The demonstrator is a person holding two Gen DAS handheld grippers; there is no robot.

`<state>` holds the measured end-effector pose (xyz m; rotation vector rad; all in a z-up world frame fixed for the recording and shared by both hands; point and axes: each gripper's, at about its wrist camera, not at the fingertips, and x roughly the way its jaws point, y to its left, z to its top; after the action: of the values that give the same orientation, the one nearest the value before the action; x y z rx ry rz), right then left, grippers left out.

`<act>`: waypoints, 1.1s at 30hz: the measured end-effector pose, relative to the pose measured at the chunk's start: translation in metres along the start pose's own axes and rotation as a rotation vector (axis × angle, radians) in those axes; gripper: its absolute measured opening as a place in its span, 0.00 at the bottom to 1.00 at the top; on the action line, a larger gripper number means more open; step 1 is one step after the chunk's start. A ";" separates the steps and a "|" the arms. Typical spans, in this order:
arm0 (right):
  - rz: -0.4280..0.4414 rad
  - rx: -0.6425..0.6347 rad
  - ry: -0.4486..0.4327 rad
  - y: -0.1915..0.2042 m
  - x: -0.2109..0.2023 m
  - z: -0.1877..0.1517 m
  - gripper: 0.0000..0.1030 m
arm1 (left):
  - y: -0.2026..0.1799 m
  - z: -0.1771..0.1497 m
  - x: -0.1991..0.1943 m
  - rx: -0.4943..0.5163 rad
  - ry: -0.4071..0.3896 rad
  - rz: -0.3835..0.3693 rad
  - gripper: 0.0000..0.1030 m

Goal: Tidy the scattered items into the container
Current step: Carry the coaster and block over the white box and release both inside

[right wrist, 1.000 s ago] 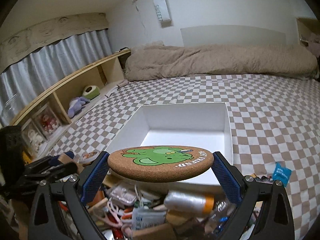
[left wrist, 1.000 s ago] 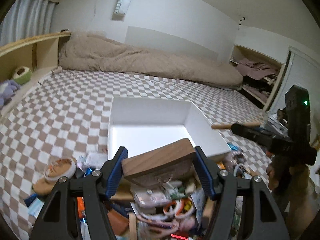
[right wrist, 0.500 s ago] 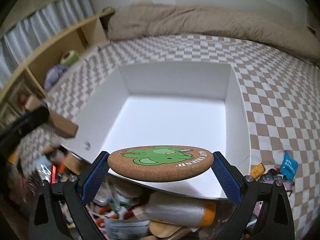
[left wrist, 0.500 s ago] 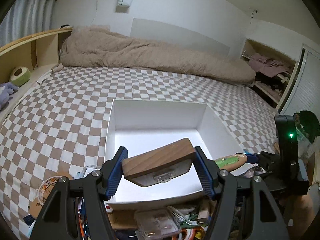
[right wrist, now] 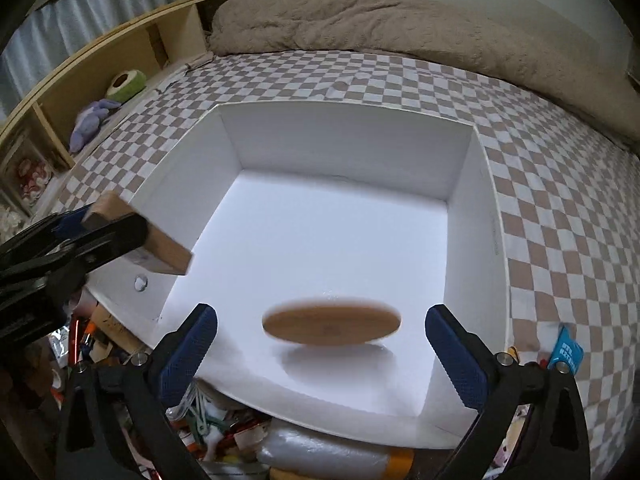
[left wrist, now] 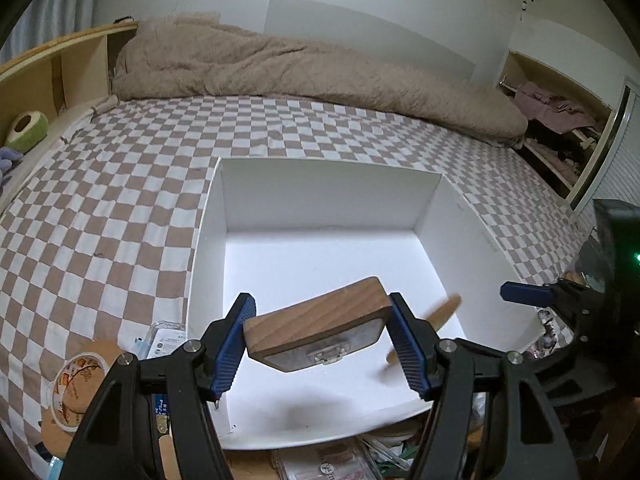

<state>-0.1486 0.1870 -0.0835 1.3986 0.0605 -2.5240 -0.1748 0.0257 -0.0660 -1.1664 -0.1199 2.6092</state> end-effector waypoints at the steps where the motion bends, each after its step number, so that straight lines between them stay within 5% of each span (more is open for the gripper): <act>1: -0.004 -0.006 -0.002 0.000 -0.001 -0.001 1.00 | 0.000 0.000 0.002 0.000 0.006 0.000 0.65; 9: 0.022 0.002 -0.023 0.000 -0.005 0.001 1.00 | -0.003 0.002 0.017 0.003 0.044 0.025 0.65; 13: 0.036 0.008 -0.036 -0.001 -0.010 -0.001 1.00 | -0.005 0.008 0.011 -0.004 0.014 0.038 0.88; 33: 0.068 0.032 -0.120 0.002 -0.048 -0.017 1.00 | -0.010 0.005 -0.048 0.009 -0.092 0.050 0.88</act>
<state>-0.1095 0.1969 -0.0526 1.2359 -0.0487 -2.5563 -0.1459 0.0217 -0.0257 -1.0600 -0.0988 2.7051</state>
